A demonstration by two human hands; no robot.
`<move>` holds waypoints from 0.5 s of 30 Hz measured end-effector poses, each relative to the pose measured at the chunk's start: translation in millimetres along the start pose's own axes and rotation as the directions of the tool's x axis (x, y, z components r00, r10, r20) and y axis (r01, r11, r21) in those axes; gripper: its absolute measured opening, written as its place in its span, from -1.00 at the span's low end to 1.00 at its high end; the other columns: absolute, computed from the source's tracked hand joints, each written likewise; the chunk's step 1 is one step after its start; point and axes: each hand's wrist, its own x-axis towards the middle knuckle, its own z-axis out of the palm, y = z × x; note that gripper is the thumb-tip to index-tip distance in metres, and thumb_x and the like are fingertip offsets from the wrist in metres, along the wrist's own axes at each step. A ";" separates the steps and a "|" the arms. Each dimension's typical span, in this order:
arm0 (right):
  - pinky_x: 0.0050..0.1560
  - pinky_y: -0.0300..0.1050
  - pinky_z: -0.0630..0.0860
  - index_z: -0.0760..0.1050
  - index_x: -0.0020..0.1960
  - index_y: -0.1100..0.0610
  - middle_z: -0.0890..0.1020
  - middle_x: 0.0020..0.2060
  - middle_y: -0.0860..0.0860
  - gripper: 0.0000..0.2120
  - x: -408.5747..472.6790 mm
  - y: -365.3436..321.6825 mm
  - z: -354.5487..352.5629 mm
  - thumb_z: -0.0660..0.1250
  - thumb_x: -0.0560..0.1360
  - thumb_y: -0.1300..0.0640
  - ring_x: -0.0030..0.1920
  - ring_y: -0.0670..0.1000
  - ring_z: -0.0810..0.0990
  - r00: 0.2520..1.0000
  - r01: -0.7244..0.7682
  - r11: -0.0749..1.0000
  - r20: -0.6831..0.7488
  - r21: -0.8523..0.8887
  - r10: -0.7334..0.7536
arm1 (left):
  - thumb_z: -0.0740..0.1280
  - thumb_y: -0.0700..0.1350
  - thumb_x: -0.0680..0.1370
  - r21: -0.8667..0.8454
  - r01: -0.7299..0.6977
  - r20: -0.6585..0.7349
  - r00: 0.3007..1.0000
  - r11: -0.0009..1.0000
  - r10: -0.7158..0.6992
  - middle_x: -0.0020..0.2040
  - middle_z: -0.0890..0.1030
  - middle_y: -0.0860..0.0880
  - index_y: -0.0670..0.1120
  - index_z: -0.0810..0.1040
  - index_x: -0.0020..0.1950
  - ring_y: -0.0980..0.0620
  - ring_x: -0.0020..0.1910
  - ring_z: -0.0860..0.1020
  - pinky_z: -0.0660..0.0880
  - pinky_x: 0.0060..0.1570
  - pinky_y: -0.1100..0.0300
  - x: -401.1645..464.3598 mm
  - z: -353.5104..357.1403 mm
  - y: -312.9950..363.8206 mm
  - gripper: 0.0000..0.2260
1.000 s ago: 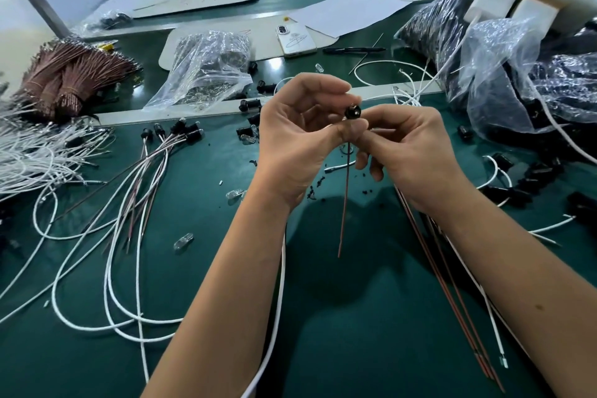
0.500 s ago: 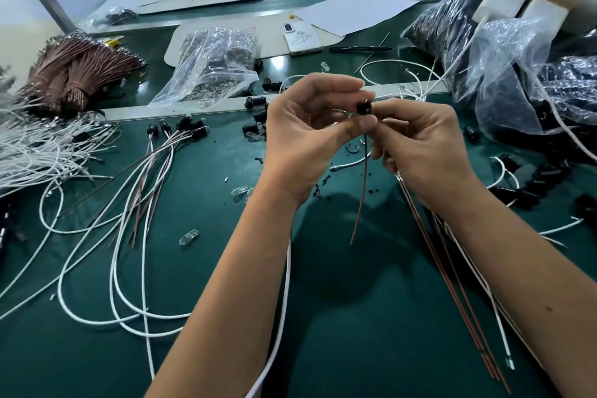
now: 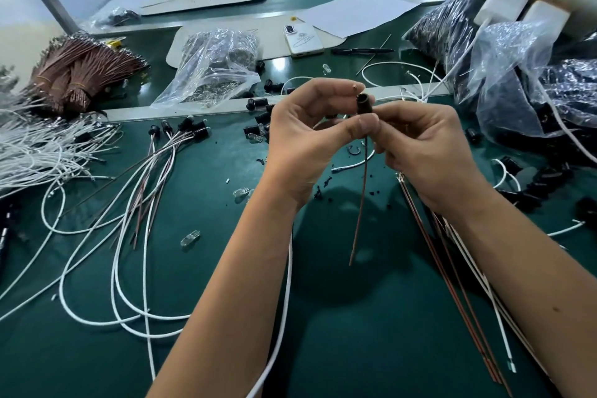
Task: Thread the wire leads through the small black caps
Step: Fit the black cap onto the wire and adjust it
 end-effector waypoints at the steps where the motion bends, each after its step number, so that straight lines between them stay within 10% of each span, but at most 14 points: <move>1: -0.46 -0.28 0.33 0.73 -0.03 0.02 0.63 -0.35 -0.05 -0.83 0.1 0.5 -0.9 0.51 0.48 -0.05 -0.39 -0.08 0.44 1.000 -0.019 1.000 0.009 0.005 0.019 | 0.52 -0.38 0.39 -0.015 0.008 0.008 1.000 1.000 -0.008 -0.07 0.71 -0.15 -0.21 0.62 0.04 -0.07 -0.08 0.66 0.60 0.03 -0.02 -0.1 -0.7 0.0 -0.74; 15: -0.50 -0.25 0.21 0.72 -0.15 0.09 0.63 -0.37 0.03 -0.85 1.5 2.0 -4.8 0.54 0.42 0.01 -0.48 -0.08 0.32 0.991 -0.116 0.988 0.077 0.100 0.109 | 0.53 -0.40 0.39 -0.020 0.006 -0.066 0.998 1.000 -0.007 -0.16 0.71 -0.13 -0.22 0.61 -0.02 0.00 -0.20 0.66 0.61 -0.07 0.10 -0.4 3.5 -2.1 -0.76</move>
